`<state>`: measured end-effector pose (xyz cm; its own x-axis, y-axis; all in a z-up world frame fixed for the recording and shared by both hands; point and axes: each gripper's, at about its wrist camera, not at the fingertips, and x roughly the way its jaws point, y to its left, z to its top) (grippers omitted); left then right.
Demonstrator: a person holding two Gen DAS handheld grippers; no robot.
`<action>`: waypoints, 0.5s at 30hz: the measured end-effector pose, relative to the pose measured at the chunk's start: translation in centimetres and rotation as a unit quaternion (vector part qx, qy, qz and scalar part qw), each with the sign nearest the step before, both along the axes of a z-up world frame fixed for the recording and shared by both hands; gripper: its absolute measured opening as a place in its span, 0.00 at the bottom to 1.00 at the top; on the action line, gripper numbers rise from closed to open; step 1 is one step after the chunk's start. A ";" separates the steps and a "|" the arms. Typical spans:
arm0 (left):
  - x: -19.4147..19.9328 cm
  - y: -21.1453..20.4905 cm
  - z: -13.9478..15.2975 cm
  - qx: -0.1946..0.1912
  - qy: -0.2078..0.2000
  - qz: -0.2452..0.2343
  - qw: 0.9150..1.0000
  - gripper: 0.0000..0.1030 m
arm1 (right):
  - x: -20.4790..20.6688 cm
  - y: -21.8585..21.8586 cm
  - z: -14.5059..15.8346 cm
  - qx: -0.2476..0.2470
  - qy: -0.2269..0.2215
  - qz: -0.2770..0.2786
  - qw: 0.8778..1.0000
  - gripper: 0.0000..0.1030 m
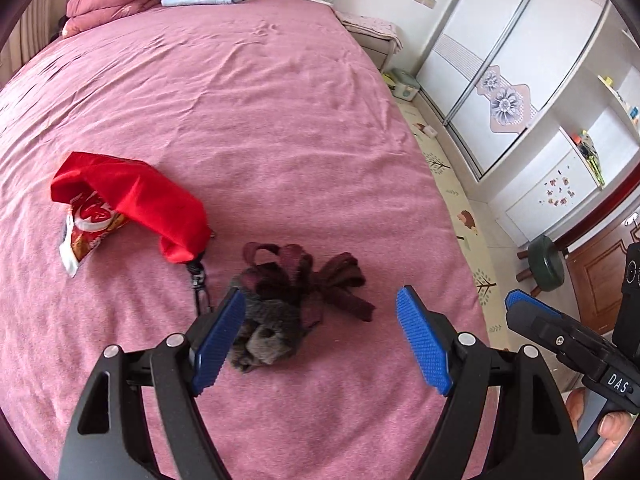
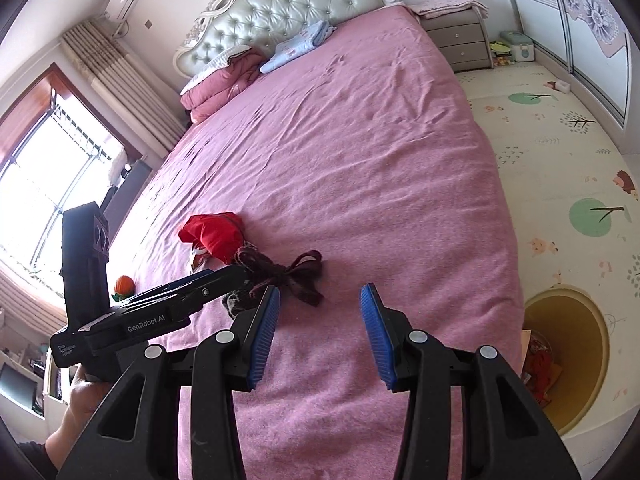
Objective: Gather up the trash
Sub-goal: 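Move both open tools back over the red bag and dark sock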
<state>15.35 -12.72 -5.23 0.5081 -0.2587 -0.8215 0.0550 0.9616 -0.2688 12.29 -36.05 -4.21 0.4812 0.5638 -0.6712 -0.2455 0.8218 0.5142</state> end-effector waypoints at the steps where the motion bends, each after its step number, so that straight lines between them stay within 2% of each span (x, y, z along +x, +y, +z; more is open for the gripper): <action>1: 0.1 0.8 -0.1 0.001 0.000 0.007 1.000 0.75 | 0.2 0.7 0.0 -0.001 0.000 0.006 1.000 0.42; 7: 0.4 4.7 -0.6 -0.010 0.006 0.040 0.999 0.76 | 1.6 4.6 -0.2 -0.007 0.003 0.035 0.999 0.42; 15: 1.5 7.7 -1.5 -0.026 0.011 0.063 0.998 0.80 | 3.6 8.7 -0.5 -0.015 0.008 0.065 0.998 0.42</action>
